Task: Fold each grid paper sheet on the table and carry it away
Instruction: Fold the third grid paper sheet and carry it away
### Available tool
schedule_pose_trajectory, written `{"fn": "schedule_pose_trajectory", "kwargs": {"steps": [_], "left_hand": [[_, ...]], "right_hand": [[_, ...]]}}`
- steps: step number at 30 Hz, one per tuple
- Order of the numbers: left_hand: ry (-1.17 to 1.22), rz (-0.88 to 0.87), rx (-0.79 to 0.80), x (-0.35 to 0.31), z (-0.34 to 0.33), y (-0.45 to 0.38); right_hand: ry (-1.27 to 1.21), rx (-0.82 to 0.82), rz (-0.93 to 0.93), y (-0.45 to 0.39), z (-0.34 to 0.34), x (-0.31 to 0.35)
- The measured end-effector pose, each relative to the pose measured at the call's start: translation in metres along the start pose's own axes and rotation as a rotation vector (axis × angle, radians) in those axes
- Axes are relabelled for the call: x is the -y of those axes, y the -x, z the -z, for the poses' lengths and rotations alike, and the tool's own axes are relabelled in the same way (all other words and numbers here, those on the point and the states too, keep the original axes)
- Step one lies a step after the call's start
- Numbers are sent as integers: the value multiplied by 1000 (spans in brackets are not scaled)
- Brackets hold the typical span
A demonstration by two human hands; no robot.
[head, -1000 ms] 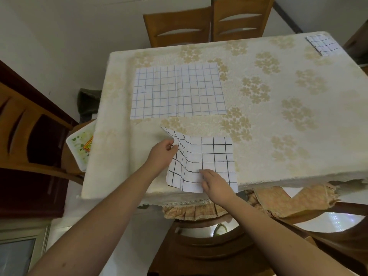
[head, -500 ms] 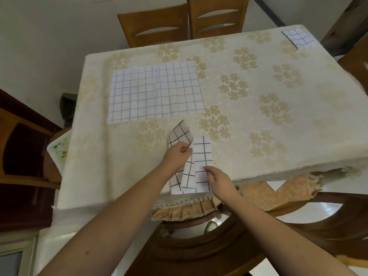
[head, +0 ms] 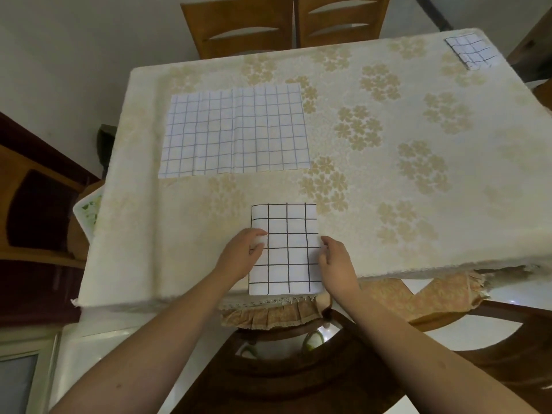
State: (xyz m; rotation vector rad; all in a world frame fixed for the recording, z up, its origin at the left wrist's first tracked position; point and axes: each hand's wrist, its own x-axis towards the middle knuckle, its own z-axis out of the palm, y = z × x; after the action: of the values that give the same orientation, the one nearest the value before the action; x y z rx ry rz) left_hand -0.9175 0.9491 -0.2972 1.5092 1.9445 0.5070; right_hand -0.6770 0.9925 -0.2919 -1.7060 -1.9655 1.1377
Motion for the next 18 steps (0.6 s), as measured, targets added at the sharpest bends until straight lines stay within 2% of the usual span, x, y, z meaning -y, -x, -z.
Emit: {"fn": "schedule_pose_trajectory", "kwargs": {"steps": [3,8,12,18], "left_hand": [[-278,-122,87,17,-3,1],[-610,-185,197,27,-12,-1],[-701,-254,222,32,-17,-4],[-686,-268,238,38,-18,-6]], "right_hand": [[123,21,164,-6,-5,6],[321,75,412,-18,-19,14],[467,133,475,-25,-32,15],[615,222,494,-30,-42,8]]}}
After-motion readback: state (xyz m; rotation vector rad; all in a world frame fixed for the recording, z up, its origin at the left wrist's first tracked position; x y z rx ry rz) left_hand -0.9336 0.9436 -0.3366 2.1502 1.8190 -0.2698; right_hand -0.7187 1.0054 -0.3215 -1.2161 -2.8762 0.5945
